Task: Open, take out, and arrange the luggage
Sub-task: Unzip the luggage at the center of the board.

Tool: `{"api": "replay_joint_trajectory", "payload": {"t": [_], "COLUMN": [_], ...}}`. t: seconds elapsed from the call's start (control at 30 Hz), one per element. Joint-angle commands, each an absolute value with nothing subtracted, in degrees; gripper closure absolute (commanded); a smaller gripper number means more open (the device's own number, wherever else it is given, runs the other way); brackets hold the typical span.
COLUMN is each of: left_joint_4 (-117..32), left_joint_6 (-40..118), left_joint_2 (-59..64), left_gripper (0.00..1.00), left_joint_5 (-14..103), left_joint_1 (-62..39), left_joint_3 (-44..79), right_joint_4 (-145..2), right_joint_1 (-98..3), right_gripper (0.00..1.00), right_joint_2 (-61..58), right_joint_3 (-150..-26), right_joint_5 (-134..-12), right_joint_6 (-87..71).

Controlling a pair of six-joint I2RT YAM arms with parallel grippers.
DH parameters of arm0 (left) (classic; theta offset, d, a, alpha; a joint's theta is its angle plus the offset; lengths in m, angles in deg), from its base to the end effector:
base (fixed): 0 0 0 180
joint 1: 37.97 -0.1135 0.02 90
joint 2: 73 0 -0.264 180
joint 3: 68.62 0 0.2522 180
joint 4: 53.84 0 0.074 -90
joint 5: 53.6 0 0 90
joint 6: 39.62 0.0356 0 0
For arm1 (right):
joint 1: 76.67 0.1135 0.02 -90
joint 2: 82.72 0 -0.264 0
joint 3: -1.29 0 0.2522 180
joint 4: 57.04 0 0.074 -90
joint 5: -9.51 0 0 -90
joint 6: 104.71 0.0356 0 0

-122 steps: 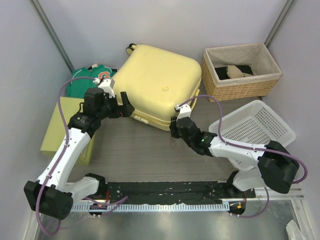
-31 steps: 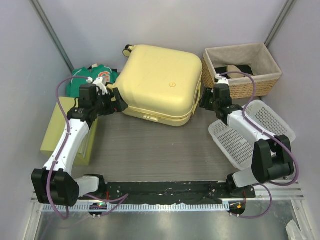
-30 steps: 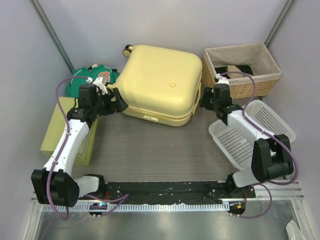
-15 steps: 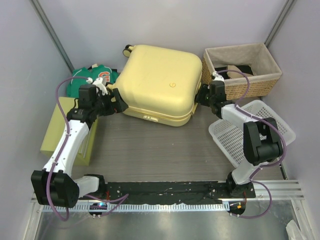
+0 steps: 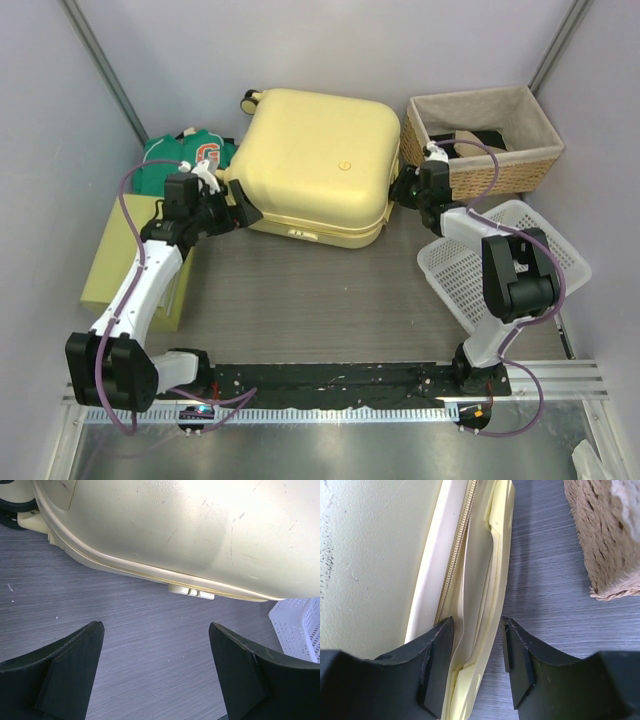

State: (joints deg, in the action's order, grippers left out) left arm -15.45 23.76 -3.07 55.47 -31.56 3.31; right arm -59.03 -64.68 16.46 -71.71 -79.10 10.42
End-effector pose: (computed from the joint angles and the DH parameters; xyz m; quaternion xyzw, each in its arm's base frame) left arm 0.2651 -0.0415 0.3064 -0.0809 0.8797 -0.2682 0.3843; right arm 0.3765 0.0808 0.2111 0.0920 0.8529 0.1734 0.4837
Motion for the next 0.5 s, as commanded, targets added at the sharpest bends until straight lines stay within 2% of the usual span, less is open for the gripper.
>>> {"api": "replay_joint_trajectory", "payload": {"t": [0.0,0.27,0.47], "left_joint_4": [-19.8,-18.5,-18.3], "left_joint_6": [21.9,23.0,23.5], "left_joint_2": [-5.7,-5.9,-6.5], "left_gripper": [0.1,0.09,0.09], "left_joint_5": [55.2,54.6,54.3], "left_joint_1": [-31.3,-31.3,-31.3], "left_joint_3": [2.2,2.3,2.1], "right_joint_4": [-60.7,-60.2,-56.5], "right_joint_1": [-63.7,-65.2,-67.1], "right_gripper": [0.49,0.5,0.5], "right_joint_2": [17.0,15.3,16.4], "right_joint_3": [-67.1,-63.9,-62.3], "right_joint_5": [-78.6,-78.6,-74.3], "right_joint_6": [11.6,14.9,17.0]}}
